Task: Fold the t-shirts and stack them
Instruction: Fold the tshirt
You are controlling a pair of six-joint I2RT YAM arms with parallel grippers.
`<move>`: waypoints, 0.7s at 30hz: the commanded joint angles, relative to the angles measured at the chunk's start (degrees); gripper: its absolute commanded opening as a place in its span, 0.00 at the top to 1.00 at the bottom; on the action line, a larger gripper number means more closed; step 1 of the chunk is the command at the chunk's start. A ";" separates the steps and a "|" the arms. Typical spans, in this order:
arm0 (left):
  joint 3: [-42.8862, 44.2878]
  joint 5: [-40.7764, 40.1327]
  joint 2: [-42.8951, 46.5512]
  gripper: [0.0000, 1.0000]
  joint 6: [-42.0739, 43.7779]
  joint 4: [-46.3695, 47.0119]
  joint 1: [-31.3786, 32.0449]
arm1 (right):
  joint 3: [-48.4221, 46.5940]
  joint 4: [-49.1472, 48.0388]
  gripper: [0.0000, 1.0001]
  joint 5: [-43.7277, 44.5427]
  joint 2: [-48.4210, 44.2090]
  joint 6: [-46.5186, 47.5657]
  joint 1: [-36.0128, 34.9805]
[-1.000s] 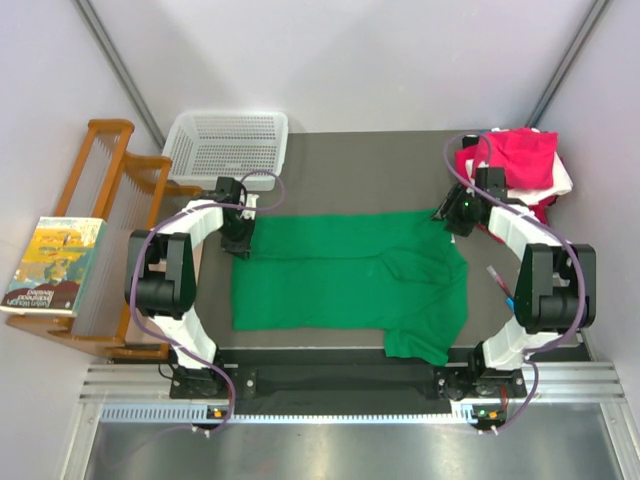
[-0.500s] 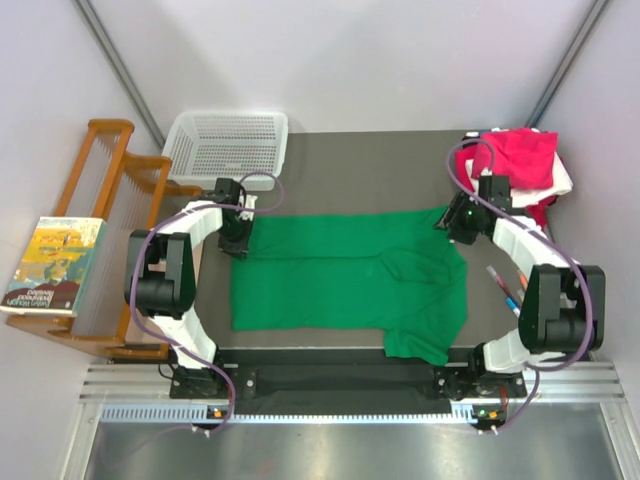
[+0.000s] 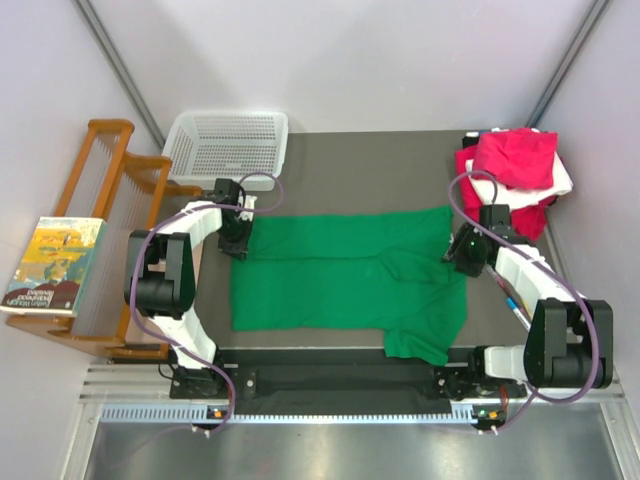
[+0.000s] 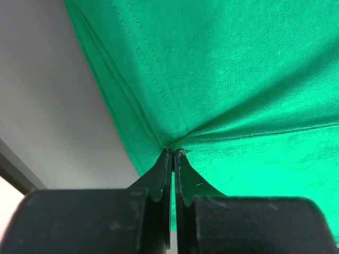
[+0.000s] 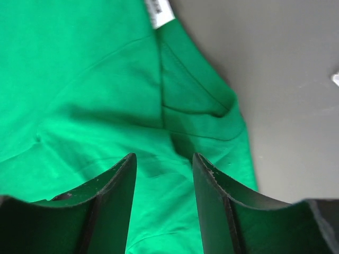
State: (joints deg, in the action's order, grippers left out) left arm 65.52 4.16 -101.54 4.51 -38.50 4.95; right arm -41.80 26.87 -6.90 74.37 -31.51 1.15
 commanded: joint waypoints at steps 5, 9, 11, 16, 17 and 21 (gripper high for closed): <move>1.10 -0.12 1.60 1.00 0.85 0.36 -0.47 | -0.82 0.81 0.54 6.36 1.57 -1.63 -0.09; 1.02 0.14 1.52 1.00 0.93 0.27 -0.47 | -2.40 3.79 0.49 13.55 1.40 -1.37 0.00; 1.02 0.32 1.43 1.00 0.85 0.18 -0.47 | -3.20 4.50 0.48 15.50 1.22 -1.28 0.00; 1.10 0.32 1.34 1.00 0.93 0.09 -0.47 | -3.55 4.60 0.47 18.32 1.65 -1.01 0.08; 1.02 0.41 1.34 1.00 1.02 0.09 -0.47 | -3.46 4.33 0.47 18.06 2.09 -1.01 0.08; 1.02 0.40 1.43 1.00 0.94 0.09 -0.47 | -3.20 3.01 0.49 16.65 4.29 -0.93 0.08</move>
State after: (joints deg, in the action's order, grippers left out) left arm 65.52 4.45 -101.54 4.67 -38.54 4.91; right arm -42.92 31.31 8.64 76.40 -32.62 1.19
